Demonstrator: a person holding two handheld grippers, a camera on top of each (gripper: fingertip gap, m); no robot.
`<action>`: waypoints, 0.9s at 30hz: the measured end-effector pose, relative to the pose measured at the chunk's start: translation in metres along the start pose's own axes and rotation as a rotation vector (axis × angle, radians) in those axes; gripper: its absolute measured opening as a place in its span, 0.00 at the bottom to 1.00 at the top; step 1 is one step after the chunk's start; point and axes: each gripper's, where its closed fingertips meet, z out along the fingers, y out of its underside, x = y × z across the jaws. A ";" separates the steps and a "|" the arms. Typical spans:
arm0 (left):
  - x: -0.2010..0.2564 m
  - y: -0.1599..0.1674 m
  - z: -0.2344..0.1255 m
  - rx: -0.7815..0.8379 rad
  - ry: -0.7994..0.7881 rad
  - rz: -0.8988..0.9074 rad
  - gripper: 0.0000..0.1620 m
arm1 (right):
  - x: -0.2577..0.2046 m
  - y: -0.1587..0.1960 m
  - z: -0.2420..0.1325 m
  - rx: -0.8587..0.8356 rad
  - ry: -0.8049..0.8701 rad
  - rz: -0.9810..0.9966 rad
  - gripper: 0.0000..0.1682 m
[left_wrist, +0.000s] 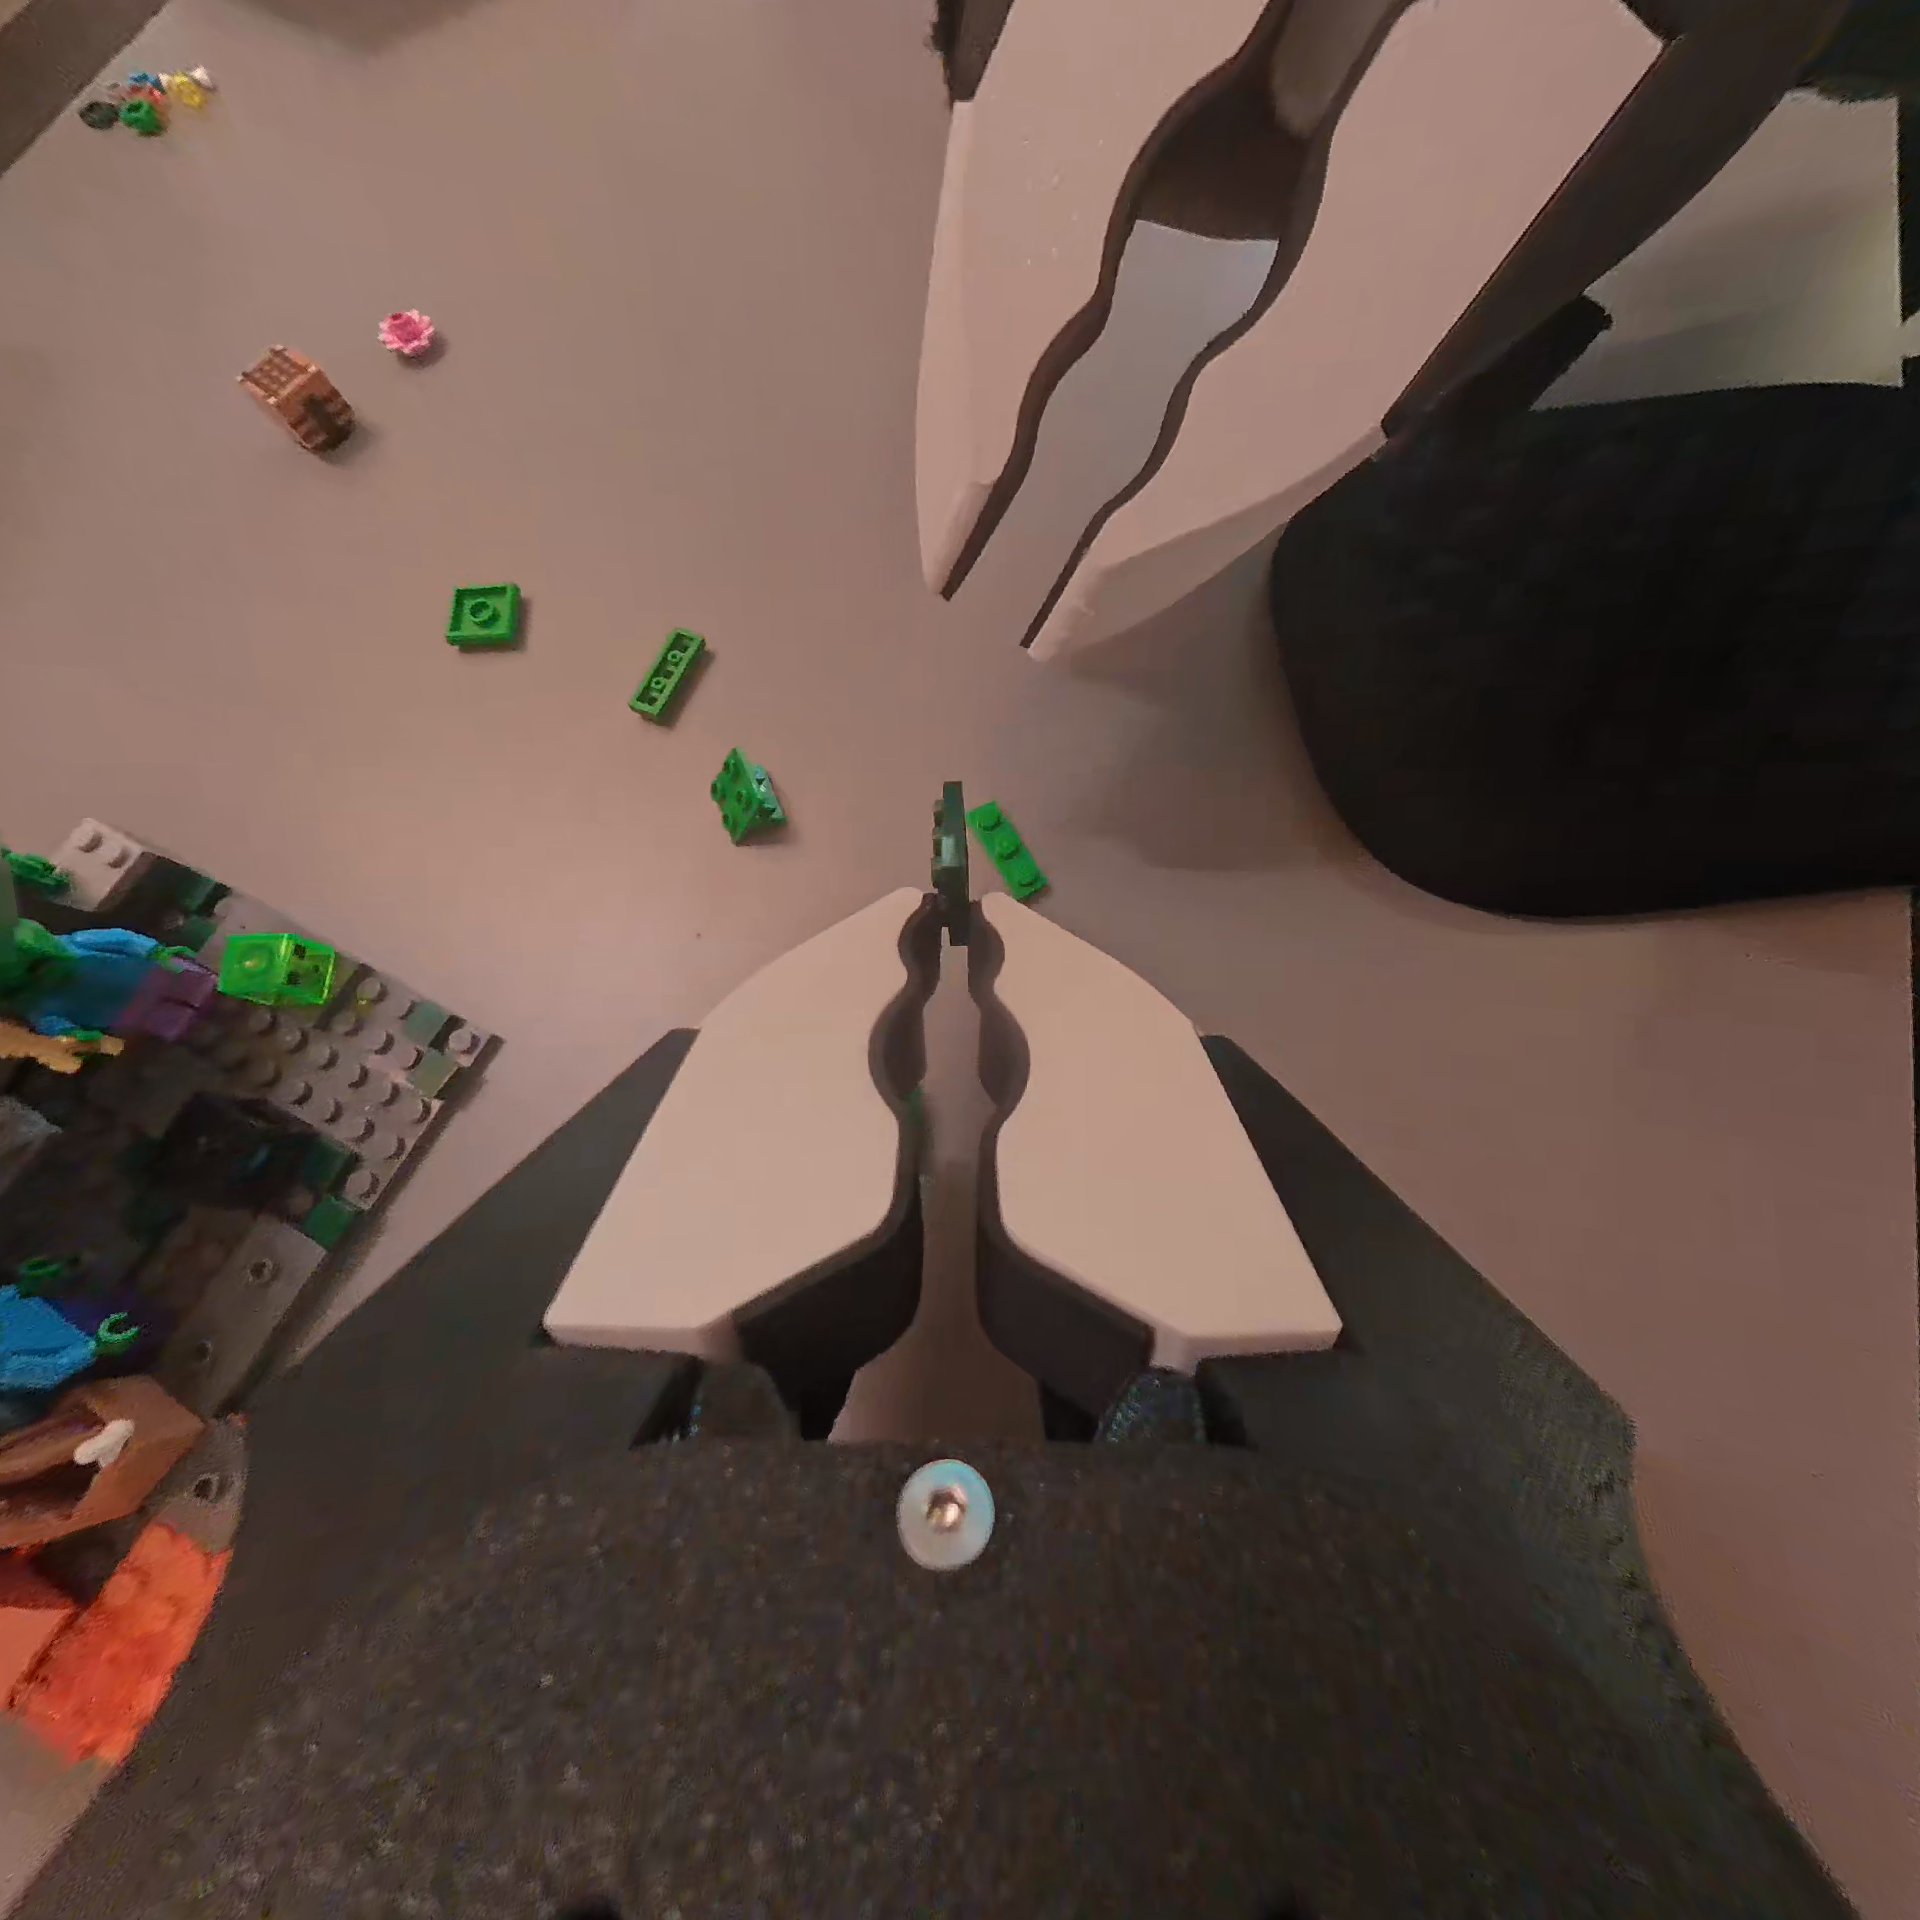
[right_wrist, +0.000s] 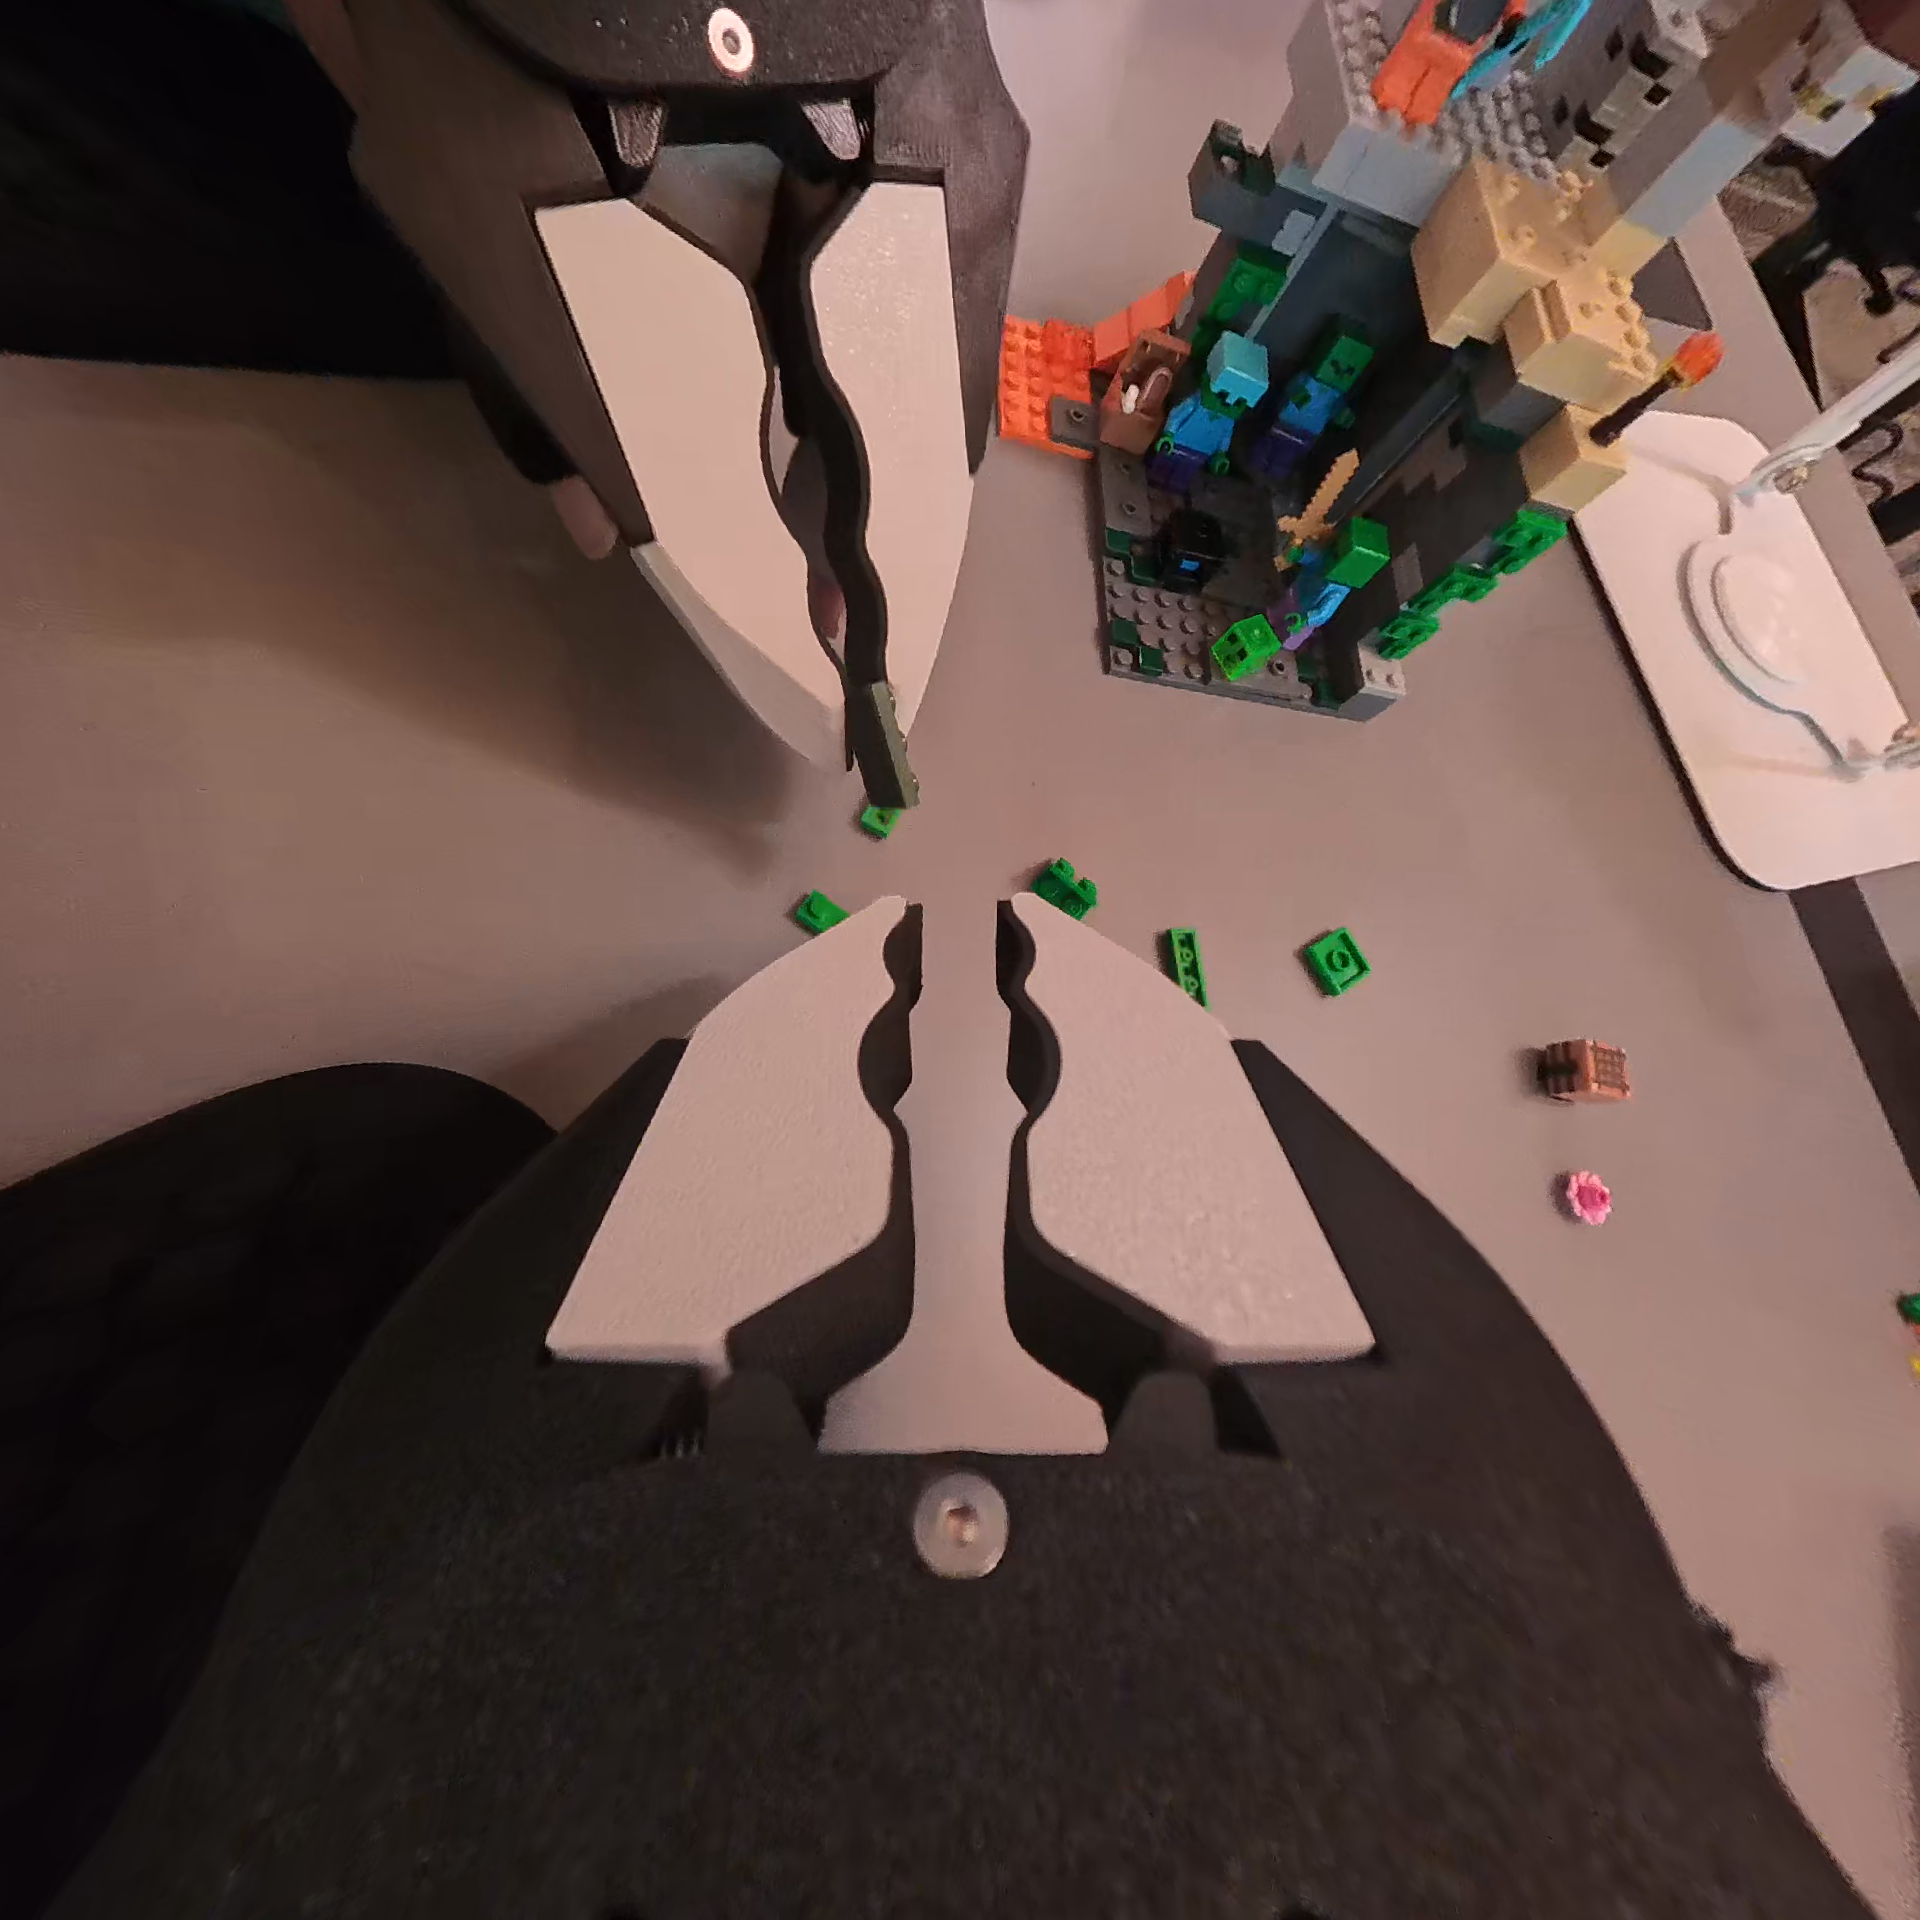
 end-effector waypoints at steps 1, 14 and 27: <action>0.000 0.000 -0.001 0.006 -0.003 0.000 0.03 | -0.001 -0.001 0.000 0.011 0.003 0.005 0.08; 0.009 -0.007 -0.011 0.082 -0.009 0.077 0.03 | -0.020 -0.019 0.013 0.063 -0.049 -0.010 0.12; -0.008 0.000 -0.027 0.087 -0.062 0.062 0.06 | 0.002 -0.003 0.016 -0.096 0.179 -0.222 0.03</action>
